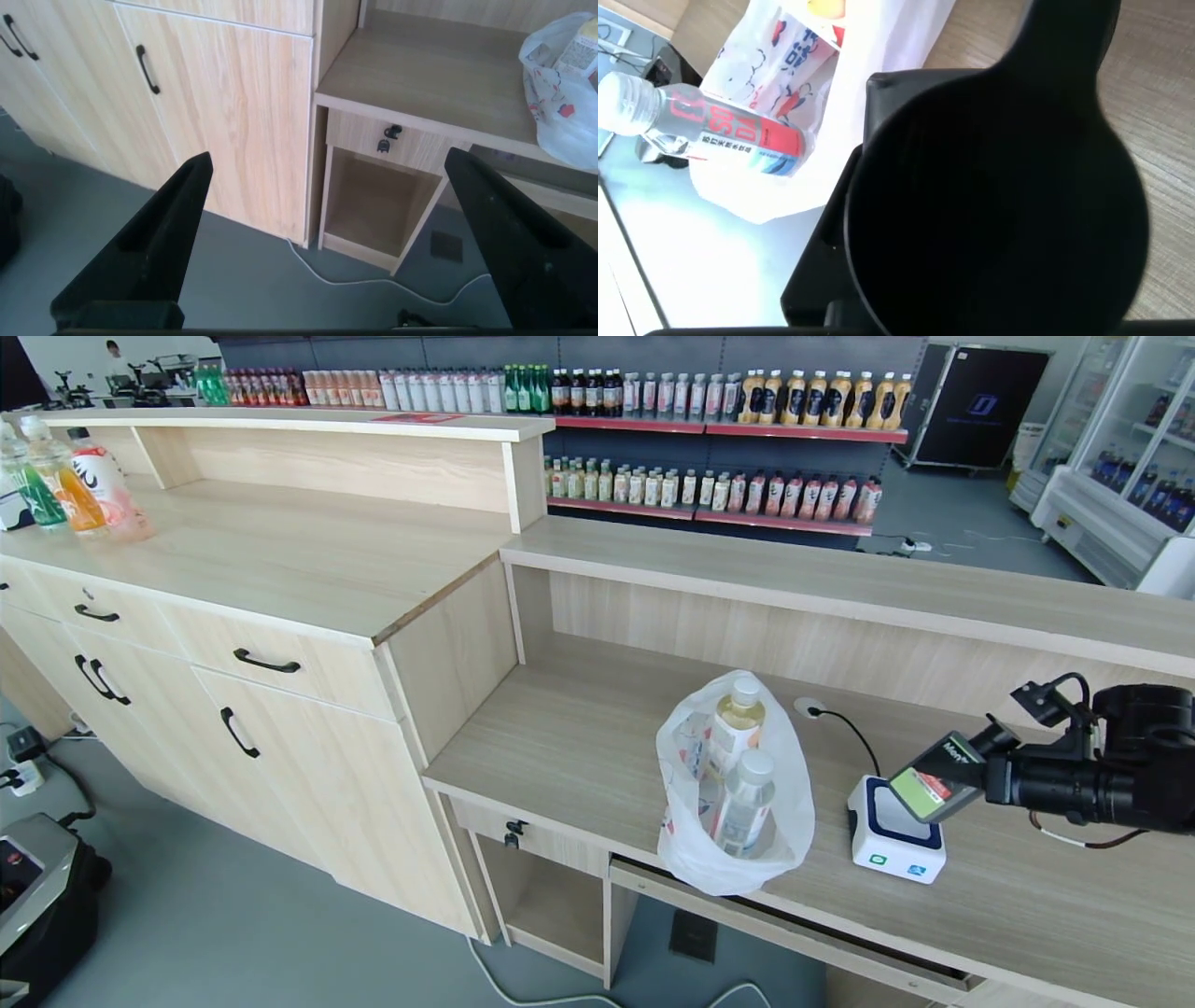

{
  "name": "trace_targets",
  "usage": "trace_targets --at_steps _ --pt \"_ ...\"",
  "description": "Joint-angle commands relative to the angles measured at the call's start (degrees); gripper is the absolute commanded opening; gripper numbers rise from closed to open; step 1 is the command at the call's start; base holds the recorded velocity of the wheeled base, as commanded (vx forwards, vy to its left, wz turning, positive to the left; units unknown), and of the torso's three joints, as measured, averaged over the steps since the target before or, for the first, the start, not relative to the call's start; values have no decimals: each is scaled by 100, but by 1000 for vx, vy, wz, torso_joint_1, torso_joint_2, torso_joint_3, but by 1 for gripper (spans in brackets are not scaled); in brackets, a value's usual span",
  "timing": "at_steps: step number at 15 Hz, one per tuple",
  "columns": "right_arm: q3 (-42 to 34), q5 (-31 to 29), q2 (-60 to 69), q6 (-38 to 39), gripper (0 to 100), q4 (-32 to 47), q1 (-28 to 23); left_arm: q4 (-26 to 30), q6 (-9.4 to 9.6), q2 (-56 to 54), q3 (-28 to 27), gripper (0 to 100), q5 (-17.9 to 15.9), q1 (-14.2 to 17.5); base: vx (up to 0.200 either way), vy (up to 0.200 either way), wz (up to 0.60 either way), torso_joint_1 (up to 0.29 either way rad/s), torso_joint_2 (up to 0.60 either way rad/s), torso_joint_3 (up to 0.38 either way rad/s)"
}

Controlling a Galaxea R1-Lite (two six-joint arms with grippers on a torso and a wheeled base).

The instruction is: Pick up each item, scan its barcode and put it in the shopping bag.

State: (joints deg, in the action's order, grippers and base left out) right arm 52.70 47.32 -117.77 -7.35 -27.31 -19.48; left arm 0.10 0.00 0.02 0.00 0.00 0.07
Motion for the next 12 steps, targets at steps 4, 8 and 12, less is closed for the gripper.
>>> trace_targets --at_steps 4,8,12 --pt "83 -188 -229 -3 0 -11 234 -1 0 -2 0 100 0 1 0 0 0 0 0 0" --pt "206 -461 -378 -21 0 -38 340 -1 0 -2 0 100 0 1 0 0 0 0 0 0" --pt "179 -672 -448 -38 0 -135 392 -1 0 -2 0 100 0 1 0 0 0 0 0 0"
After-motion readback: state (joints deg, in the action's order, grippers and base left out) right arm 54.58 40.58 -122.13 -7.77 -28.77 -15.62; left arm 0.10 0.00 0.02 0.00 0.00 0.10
